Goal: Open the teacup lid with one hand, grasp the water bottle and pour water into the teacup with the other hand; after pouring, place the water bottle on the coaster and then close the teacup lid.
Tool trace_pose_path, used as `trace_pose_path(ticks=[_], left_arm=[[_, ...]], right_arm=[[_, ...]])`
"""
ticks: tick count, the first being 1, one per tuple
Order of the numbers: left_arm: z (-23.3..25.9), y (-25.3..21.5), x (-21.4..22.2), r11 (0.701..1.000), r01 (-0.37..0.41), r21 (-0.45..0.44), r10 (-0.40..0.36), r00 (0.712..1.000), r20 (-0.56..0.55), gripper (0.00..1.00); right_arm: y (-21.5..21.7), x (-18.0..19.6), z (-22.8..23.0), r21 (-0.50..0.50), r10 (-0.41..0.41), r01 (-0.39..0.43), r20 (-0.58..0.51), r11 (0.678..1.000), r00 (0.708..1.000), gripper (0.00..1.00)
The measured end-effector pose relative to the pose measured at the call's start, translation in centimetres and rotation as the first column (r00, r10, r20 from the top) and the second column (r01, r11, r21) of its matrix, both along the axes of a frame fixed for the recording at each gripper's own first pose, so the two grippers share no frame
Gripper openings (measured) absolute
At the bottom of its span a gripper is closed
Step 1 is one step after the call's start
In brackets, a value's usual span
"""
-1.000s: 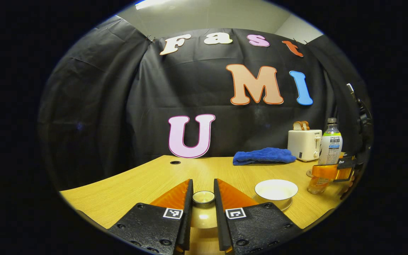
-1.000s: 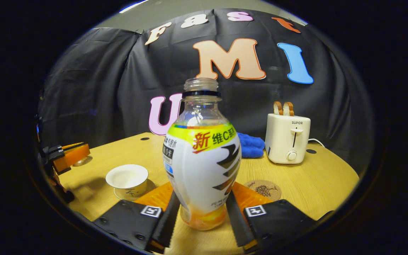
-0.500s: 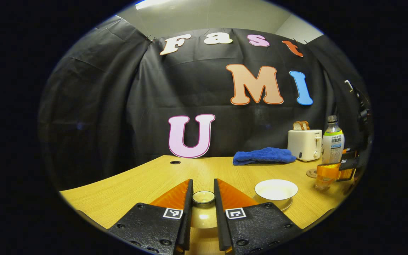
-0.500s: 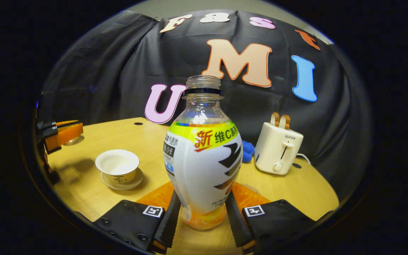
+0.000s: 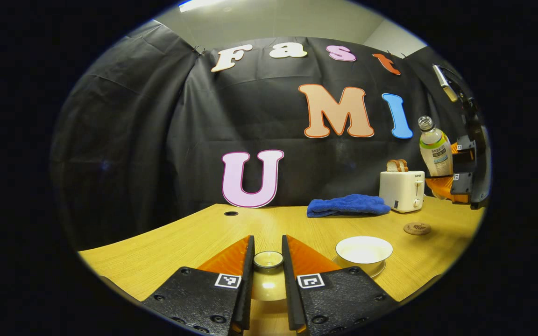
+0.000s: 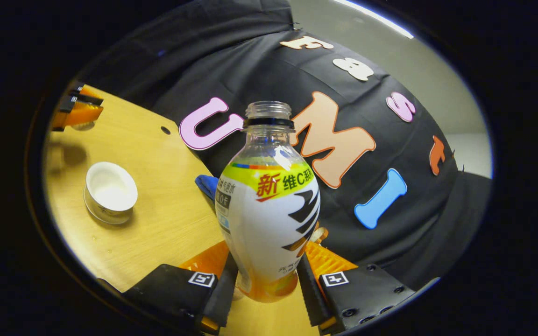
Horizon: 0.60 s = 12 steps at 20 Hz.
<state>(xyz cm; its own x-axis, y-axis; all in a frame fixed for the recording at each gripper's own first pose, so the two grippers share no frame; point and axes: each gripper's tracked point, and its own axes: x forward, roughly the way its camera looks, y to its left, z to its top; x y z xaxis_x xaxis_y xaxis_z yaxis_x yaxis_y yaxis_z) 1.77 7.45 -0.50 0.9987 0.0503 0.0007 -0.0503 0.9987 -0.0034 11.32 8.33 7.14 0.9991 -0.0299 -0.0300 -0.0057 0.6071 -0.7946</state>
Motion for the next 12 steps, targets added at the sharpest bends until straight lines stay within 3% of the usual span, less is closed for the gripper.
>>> trace_pose_path(ticks=[5, 12], left_arm=[[0.1, 0.0, 0.1, 1.0, 0.0, 0.0, 0.0, 1.0, -0.001, 0.29], [0.0, 0.0, 0.0, 1.0, -0.001, -0.001, 0.001, 1.0, -0.001, 0.29]], right_arm=[[1.3, 0.5, -1.3, -0.227, 0.009, -0.007, 0.011, 0.974, 1.0, 0.67], [2.2, 1.6, -5.0, -0.492, 0.007, -0.003, 0.006, 0.87, 1.0, 0.68]])
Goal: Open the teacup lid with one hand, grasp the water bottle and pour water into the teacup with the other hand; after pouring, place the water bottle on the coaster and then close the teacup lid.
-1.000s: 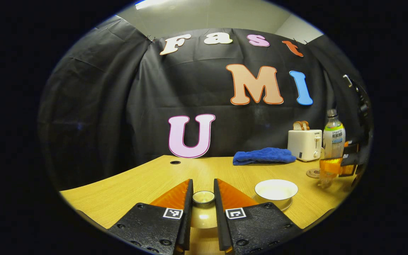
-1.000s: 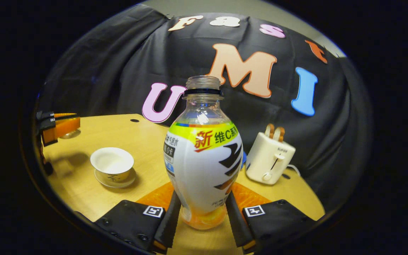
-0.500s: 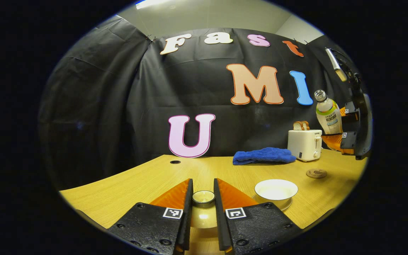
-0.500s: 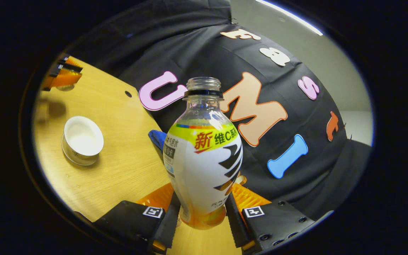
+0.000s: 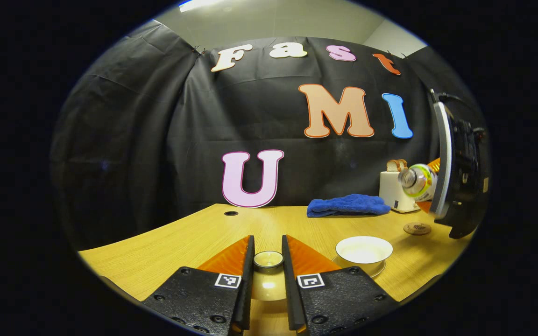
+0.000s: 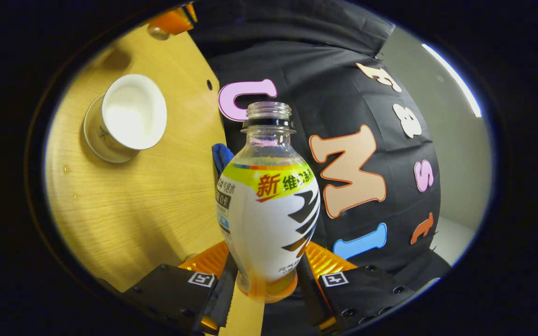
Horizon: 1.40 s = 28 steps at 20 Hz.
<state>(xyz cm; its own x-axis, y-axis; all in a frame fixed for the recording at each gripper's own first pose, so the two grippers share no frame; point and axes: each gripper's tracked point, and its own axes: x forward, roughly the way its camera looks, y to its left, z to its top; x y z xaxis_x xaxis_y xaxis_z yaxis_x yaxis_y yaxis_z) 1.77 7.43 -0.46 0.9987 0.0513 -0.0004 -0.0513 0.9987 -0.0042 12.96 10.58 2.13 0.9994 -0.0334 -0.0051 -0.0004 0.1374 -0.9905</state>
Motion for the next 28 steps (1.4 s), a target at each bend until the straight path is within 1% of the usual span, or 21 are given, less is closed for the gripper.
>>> trace_pose_path(ticks=[2, 5, 8, 11, 13, 16, 19, 24, 26, 27, 28], left_arm=[[0.0, -0.1, 0.0, 1.0, 0.0, 0.0, 0.0, 1.0, 0.0, 0.29], [0.0, -0.1, 0.0, 1.0, 0.0, 0.0, 0.0, 1.0, 0.0, 0.29], [-0.1, -0.1, 0.0, 1.0, 0.0, 0.0, 0.0, 1.0, 0.0, 0.29], [-0.1, 0.0, 0.0, 1.0, -0.001, 0.0, 0.001, 1.0, 0.0, 0.29], [0.0, 0.0, 0.0, 1.0, -0.001, 0.0, 0.001, 1.0, 0.0, 0.29], [0.0, 0.0, 0.0, 1.0, -0.002, 0.0, 0.002, 1.0, 0.0, 0.29], [0.0, 0.0, 0.0, 1.0, -0.003, 0.001, 0.003, 1.0, 0.0, 0.29], [0.1, 0.1, -0.1, 1.0, -0.004, 0.001, 0.004, 1.0, -0.001, 0.29], [0.0, 0.1, 0.0, 1.0, -0.003, 0.001, 0.003, 1.0, -0.001, 0.29], [0.0, 0.1, 0.0, 1.0, -0.003, 0.001, 0.003, 1.0, -0.001, 0.29], [0.1, 0.1, 0.0, 1.0, -0.004, 0.001, 0.004, 1.0, -0.001, 0.29]], right_arm=[[0.2, -0.2, -0.7, -0.045, 0.002, -0.001, 0.003, 0.999, 1.0, 0.66], [0.7, 0.1, -1.1, -0.106, 0.008, -0.006, 0.024, 0.994, 1.0, 0.68], [0.9, 0.0, -1.0, -0.182, 0.02, -0.01, 0.053, 0.983, 0.998, 0.68], [0.8, 0.2, -1.4, -0.219, 0.008, 0.003, 0.051, 0.976, 0.999, 0.69], [0.8, 0.1, -1.4, -0.244, 0.015, 0.002, 0.067, 0.97, 0.998, 0.68], [1.5, -0.6, -1.6, -0.292, 0.042, -0.009, 0.105, 0.956, 0.994, 0.68], [2.3, -1.8, -1.4, -0.359, 0.066, -0.003, 0.165, 0.933, 0.984, 0.67], [2.4, -2.6, -1.1, -0.417, 0.096, -0.008, 0.192, 0.909, 0.977, 0.68], [2.5, -2.6, -1.4, -0.428, 0.1, -0.006, 0.197, 0.904, 0.975, 0.68], [2.5, -2.6, -1.3, -0.433, 0.101, -0.003, 0.204, 0.901, 0.974, 0.66], [2.4, -2.5, -1.2, -0.438, 0.104, -0.001, 0.21, 0.899, 0.972, 0.67]])
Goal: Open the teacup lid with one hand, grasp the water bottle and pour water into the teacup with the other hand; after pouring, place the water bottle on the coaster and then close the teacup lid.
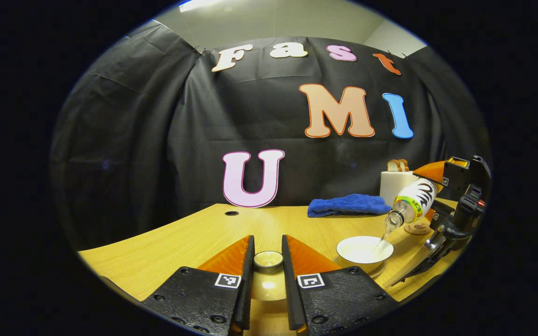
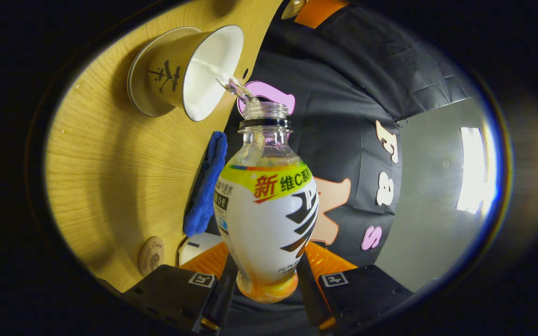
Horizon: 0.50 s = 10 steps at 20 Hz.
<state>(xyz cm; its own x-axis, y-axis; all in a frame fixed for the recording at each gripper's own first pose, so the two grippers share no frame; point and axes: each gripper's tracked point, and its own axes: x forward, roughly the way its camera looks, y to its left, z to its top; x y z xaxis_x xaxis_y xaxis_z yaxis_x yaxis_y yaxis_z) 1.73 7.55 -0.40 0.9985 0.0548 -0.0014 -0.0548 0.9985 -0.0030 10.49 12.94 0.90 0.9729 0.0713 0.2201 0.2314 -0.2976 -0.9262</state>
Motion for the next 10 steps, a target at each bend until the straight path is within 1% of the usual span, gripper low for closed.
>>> trace_pose_path(ticks=[2, 5, 8, 10], left_arm=[[-0.1, 0.0, 0.0, 1.0, 0.0, 0.0, 0.0, 1.0, 0.0, 0.29], [0.0, 0.0, -0.1, 1.0, 0.0, 0.0, 0.0, 1.0, 0.0, 0.29], [-0.1, 0.1, 0.0, 1.0, -0.001, 0.0, 0.001, 1.0, -0.001, 0.29], [0.0, 0.1, 0.0, 1.0, -0.001, 0.0, 0.001, 1.0, -0.001, 0.29]], right_arm=[[0.3, 0.3, 0.6, -0.021, 0.002, -0.002, 0.017, 1.0, 1.0, 0.68], [0.5, 0.1, 1.3, -0.045, 0.005, -0.003, 0.048, 0.999, 0.999, 0.67], [1.1, -0.3, 1.8, -0.081, 0.03, -0.022, 0.101, 0.997, 0.994, 0.67], [1.6, -0.6, 1.9, -0.098, 0.041, -0.03, 0.118, 0.995, 0.992, 0.67]])
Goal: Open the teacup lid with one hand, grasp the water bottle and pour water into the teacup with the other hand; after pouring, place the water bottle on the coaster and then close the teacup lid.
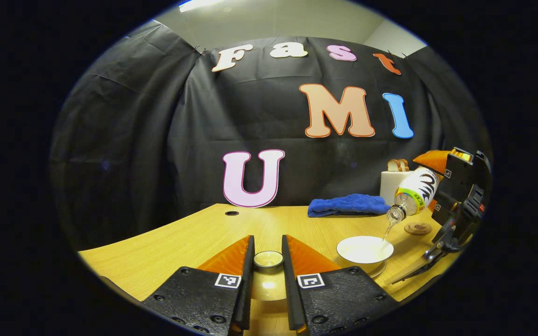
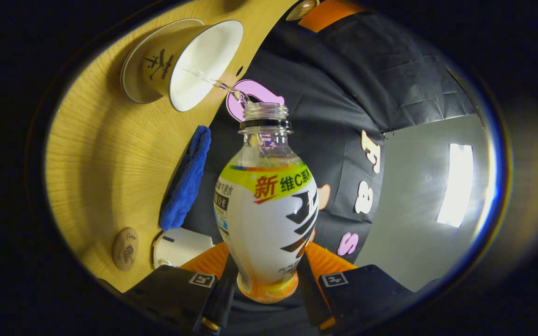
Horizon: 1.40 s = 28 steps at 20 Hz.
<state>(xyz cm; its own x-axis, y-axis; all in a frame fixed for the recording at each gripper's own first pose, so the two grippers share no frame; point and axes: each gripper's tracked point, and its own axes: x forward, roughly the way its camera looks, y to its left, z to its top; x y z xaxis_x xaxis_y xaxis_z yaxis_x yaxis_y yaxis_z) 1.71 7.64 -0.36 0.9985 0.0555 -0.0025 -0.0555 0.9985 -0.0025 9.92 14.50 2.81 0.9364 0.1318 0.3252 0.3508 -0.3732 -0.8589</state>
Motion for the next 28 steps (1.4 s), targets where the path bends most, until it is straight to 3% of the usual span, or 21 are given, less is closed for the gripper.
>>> trace_pose_path(ticks=[17, 20, 23, 24, 25, 26, 27, 28], left_arm=[[-0.1, 0.0, -0.1, 1.0, 0.001, 0.0, -0.001, 1.0, 0.0, 0.29], [0.0, 0.0, 0.0, 1.0, 0.001, 0.0, -0.001, 1.0, 0.0, 0.29], [0.0, 0.0, -0.1, 1.0, 0.001, 0.0, -0.001, 1.0, 0.0, 0.29], [-0.1, -0.1, -0.1, 1.0, 0.002, 0.0, -0.002, 1.0, 0.0, 0.29], [0.0, 0.0, -0.1, 1.0, 0.002, 0.0, -0.002, 1.0, 0.0, 0.29], [0.0, 0.0, -0.1, 1.0, 0.002, 0.0, -0.002, 1.0, -0.001, 0.29], [-0.1, 0.0, -0.1, 1.0, 0.001, 0.0, -0.001, 1.0, 0.0, 0.29], [0.0, 0.0, -0.1, 1.0, 0.001, 0.0, -0.001, 1.0, 0.0, 0.29]], right_arm=[[2.7, -1.2, -0.3, -0.125, 0.044, -0.042, 0.02, 0.991, 0.999, 0.68], [1.9, -0.9, -1.3, -0.035, 0.025, -0.027, -0.036, 0.999, 0.999, 0.67], [-0.5, 0.0, -2.6, 0.15, 0.001, 0.022, -0.149, 0.988, 0.989, 0.65], [-1.3, 0.0, -3.2, 0.238, 0.002, 0.045, -0.195, 0.97, 0.981, 0.65], [-2.1, 0.0, -3.9, 0.35, 0.013, 0.077, -0.25, 0.934, 0.968, 0.7], [-2.6, 0.1, -4.5, 0.45, 0.032, 0.112, -0.3, 0.886, 0.953, 0.64], [-3.2, -0.1, -5.1, 0.573, 0.066, 0.162, -0.357, 0.803, 0.932, 0.72], [-3.5, -0.5, -5.4, 0.672, 0.109, 0.206, -0.396, 0.711, 0.912, 0.65]])
